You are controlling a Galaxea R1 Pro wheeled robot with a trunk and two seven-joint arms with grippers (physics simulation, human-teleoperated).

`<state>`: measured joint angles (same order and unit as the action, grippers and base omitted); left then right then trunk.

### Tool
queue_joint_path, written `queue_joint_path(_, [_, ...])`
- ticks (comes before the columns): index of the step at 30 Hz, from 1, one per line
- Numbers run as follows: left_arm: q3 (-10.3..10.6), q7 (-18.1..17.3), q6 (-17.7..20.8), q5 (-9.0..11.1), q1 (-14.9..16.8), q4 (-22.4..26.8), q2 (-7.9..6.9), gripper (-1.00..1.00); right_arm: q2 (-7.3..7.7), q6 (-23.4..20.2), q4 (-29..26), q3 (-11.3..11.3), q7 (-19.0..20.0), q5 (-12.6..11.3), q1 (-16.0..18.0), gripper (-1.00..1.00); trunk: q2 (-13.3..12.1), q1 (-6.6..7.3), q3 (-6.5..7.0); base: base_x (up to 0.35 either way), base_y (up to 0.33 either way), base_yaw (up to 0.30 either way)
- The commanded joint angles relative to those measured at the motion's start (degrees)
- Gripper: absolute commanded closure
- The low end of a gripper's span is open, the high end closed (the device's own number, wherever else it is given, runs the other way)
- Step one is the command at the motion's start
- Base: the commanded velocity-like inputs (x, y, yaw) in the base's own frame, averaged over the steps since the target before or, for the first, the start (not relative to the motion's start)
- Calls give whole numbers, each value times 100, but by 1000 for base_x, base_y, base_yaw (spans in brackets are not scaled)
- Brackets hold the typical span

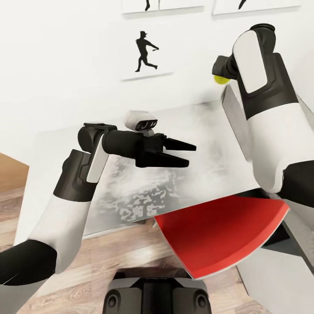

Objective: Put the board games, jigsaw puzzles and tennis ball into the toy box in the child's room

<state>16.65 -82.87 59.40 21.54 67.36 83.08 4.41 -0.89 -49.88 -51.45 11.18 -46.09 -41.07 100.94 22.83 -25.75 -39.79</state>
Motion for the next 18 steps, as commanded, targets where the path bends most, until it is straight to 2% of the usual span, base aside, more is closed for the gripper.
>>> queue_joint_path(1, [1, -10, 60, 12, 5, -2, 4, -100, 8, -11, -3, -21, -61, -68, 3, 100, 9, -3, -4, 0, -271, 17])
queue_joint_path(4, [-3, -10, 60, 21, 5, -2, 13, -100, 12, -117, -30, -334, -74, -60, -2, 100, 9, -3, -1, 0, -188, 7])
queue_joint_path(6, [-3, -10, 60, 23, 5, -2, 14, -100, 9, -310, -101, -409, -79, -39, -6, 100, 9, -3, 0, 0, -79, 3])
queue_joint_path(10, [-4, -10, 60, 25, 5, -2, 16, -100, 7, -641, -321, -450, -78, -17, -11, 100, 9, -3, 1, 0, -26, 1])
queue_joint_path(14, [1, -10, 60, 22, 5, -2, 16, -100, 9, -717, -391, -468, -101, -7, -12, 100, 9, -3, 1, -23, -7, 0])
queue_joint_path(18, [4, -10, 60, 18, 5, -2, 21, -100, 24, -697, -403, -522, -178, -15, -6, 100, 9, -3, 1, -150, -2, 0])
